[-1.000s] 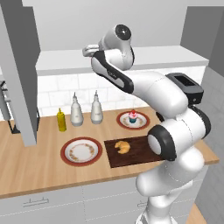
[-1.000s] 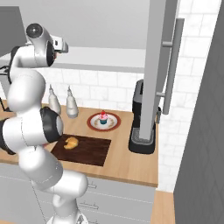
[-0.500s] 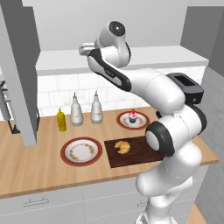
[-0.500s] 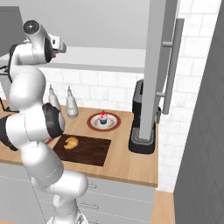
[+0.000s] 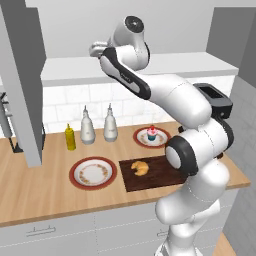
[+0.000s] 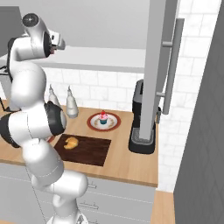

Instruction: From the different types of pastries on the counter, select a croissant and place it on the cutting board. Then retrieve a jar of jam from the cabinet and place it alongside the croissant on the cutting board.

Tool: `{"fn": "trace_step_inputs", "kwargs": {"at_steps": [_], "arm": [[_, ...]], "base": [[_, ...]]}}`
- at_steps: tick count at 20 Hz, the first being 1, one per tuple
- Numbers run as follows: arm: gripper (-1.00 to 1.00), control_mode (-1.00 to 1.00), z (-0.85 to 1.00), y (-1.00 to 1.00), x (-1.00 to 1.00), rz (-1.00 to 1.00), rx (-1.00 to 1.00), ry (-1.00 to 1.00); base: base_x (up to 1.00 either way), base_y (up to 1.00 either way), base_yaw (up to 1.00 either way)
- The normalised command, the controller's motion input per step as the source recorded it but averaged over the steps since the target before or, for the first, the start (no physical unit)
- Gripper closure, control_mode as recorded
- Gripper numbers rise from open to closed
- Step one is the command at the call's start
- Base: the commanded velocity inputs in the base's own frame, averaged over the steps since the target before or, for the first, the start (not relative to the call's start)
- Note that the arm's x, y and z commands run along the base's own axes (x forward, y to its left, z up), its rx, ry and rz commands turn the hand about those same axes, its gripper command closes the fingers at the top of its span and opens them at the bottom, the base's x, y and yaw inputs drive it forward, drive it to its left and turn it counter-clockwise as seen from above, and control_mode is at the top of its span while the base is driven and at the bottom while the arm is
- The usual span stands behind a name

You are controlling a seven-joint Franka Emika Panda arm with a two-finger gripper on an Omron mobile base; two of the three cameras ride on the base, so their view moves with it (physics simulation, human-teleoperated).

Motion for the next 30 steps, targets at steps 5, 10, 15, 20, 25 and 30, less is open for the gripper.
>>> {"fn": "trace_step_inputs", "kwargs": {"at_steps": [5,10,15,20,25,30], "arm": [[1.00,-1.00,0.45,0.00,-0.47,0.00,0.04,-0.16],[1.00,-1.00,0.23,0.00,-0.82,0.00,0.00,-0.24],[1.00,-1.00,0.06,-0.05,-0.66,0.00,0.03,-0.11],[1.00,-1.00,0.01,-0.27,-0.57,0.00,0.10,-0.02],[1.00,-1.00,0.05,-0.26,-0.59,0.03,0.10,-0.03],[1.00,-1.00,0.00,-0.04,-0.51,0.05,0.07,-0.01]], "base": [[0.00,0.00,0.00],[0.00,0.00,0.00],[0.00,0.00,0.00],[0.00,0.00,0.00],[0.00,0.00,0.00],[0.00,0.00,0.00]]}}
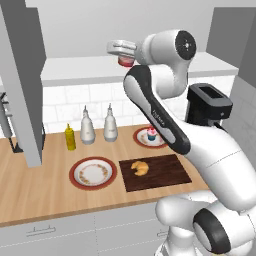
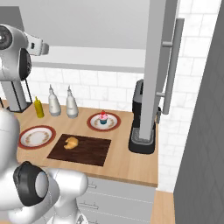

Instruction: From the different types of pastries on the counter, select a croissant and place it on the cutting board. Then retrieve a jar of jam from the cabinet and place it alongside the croissant on the cutting board.

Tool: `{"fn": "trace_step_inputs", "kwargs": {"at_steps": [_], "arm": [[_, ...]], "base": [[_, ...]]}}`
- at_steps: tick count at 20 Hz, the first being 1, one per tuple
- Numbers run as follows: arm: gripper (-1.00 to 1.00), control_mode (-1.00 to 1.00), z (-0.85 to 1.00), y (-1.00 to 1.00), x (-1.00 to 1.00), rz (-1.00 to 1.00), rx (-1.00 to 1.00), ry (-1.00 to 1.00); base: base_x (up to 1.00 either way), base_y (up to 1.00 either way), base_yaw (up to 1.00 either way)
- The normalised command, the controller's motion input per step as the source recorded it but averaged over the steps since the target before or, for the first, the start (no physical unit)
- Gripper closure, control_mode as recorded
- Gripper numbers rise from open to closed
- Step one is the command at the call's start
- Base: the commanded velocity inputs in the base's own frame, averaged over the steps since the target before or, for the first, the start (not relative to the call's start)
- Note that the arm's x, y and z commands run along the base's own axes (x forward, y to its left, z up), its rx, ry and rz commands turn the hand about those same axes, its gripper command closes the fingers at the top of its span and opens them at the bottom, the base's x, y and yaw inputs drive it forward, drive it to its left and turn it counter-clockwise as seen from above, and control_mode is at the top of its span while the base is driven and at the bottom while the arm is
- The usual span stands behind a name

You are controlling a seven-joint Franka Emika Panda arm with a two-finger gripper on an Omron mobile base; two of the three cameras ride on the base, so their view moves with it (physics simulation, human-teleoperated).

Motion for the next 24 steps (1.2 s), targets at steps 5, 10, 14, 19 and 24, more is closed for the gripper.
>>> {"fn": "trace_step_inputs", "kwargs": {"at_steps": [5,10,14,19,24], "arm": [[1.00,-1.00,0.00,0.00,-0.45,0.15,0.02,0.02],[1.00,-1.00,0.00,0.00,-0.23,0.17,0.00,0.09],[1.00,-1.00,0.00,-0.09,-0.41,0.17,0.00,0.01],[1.00,-1.00,-0.01,-0.13,-0.57,0.16,0.00,0.00],[1.00,-1.00,-0.15,-0.12,-0.51,0.17,-0.01,0.00]], "base": [[0.00,0.00,0.00],[0.00,0.00,0.00],[0.00,0.00,0.00],[0.00,0.00,0.00],[0.00,0.00,0.00]]}}
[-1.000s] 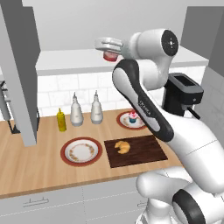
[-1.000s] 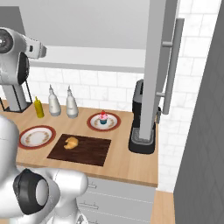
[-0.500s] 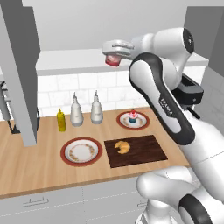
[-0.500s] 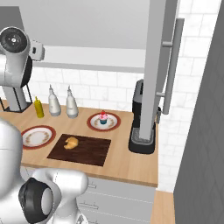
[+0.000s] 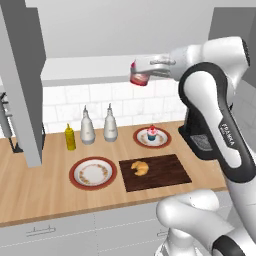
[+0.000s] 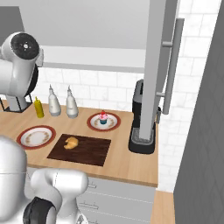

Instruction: From the different types of pastries on the counter, select a croissant and place it on the cutting board. Then retrieve a jar of jam from the cabinet and place it alongside the croissant on the cutting board.

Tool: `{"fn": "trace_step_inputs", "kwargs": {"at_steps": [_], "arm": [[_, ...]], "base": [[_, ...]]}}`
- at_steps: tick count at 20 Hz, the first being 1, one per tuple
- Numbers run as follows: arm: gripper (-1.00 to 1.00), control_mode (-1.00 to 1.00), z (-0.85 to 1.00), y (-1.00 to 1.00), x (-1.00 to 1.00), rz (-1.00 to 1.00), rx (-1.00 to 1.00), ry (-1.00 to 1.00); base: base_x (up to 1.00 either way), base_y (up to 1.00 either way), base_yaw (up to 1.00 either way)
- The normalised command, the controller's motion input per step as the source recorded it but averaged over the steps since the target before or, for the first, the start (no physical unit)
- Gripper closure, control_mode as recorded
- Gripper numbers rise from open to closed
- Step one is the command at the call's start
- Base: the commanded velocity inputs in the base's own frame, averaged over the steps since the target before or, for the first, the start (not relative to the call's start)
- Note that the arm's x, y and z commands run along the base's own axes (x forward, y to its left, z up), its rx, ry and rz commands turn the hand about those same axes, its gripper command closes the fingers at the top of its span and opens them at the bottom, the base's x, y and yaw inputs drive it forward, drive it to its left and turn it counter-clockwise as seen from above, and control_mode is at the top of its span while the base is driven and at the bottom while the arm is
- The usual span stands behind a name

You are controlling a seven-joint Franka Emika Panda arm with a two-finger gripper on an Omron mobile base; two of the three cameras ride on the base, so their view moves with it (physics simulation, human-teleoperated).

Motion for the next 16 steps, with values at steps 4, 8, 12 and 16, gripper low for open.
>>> {"fn": "trace_step_inputs", "kwargs": {"at_steps": [4,8,12,16], "arm": [[1.00,-1.00,-0.26,-0.21,-0.44,0.19,-0.04,0.00],[1.00,-1.00,-0.25,-0.20,-0.41,0.18,-0.03,0.00],[1.00,-1.00,-0.26,-0.16,-0.38,0.15,-0.02,-0.02],[1.00,-1.00,-0.33,-0.15,-0.25,0.13,-0.04,-0.05]], "base": [[0.00,0.00,0.00],[0.00,0.00,0.00],[0.00,0.00,0.00],[0.00,0.00,0.00]]}}
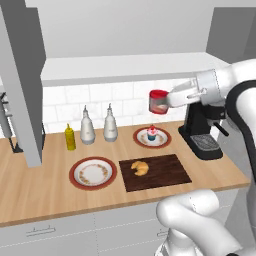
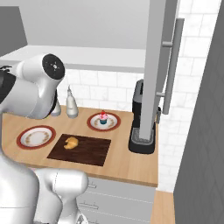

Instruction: From the different types of pastries on the counter, select a croissant and place it on the cutting board. Then retrieve a jar of jam from the cabinet and place it alongside the croissant on the cutting board.

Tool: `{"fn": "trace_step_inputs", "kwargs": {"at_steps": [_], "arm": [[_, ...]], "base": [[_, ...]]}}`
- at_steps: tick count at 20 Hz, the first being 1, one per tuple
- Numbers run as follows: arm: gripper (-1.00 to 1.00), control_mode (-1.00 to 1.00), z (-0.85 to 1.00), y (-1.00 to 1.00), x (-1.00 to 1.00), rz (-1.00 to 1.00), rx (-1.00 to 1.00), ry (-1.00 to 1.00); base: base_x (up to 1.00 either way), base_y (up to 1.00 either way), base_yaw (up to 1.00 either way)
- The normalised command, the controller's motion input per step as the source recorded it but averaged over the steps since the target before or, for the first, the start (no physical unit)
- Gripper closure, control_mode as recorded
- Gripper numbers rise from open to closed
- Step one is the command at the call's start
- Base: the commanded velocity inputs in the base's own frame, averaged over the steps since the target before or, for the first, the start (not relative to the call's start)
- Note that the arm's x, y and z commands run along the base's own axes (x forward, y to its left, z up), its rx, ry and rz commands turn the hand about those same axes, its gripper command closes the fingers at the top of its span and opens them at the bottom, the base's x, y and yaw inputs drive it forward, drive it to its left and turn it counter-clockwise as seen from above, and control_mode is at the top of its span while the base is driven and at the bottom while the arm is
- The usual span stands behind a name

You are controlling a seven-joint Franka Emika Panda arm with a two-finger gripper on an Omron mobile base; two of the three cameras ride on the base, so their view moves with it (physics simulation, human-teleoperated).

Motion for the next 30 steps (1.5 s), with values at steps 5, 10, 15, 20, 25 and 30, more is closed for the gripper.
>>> {"fn": "trace_step_inputs", "kwargs": {"at_steps": [5,10,15,20,25,30], "arm": [[1.00,-1.00,-0.49,-0.17,-0.02,0.11,-0.07,-0.14],[1.00,-1.00,-0.57,-0.26,0.04,0.14,-0.05,-0.24],[1.00,-1.00,-0.54,-0.31,0.28,0.20,-0.01,-0.16],[1.00,-1.00,-0.54,-0.29,0.41,0.22,0.00,-0.14],[1.00,-1.00,-0.43,-0.29,0.07,0.14,0.00,-0.04],[1.00,-1.00,-0.31,-0.20,0.00,0.06,0.00,0.00]], "base": [[0.00,0.00,0.00],[0.00,0.00,0.00],[0.00,0.00,0.00],[0.00,0.00,0.00],[0.00,0.00,0.00],[0.00,0.00,0.00]]}}
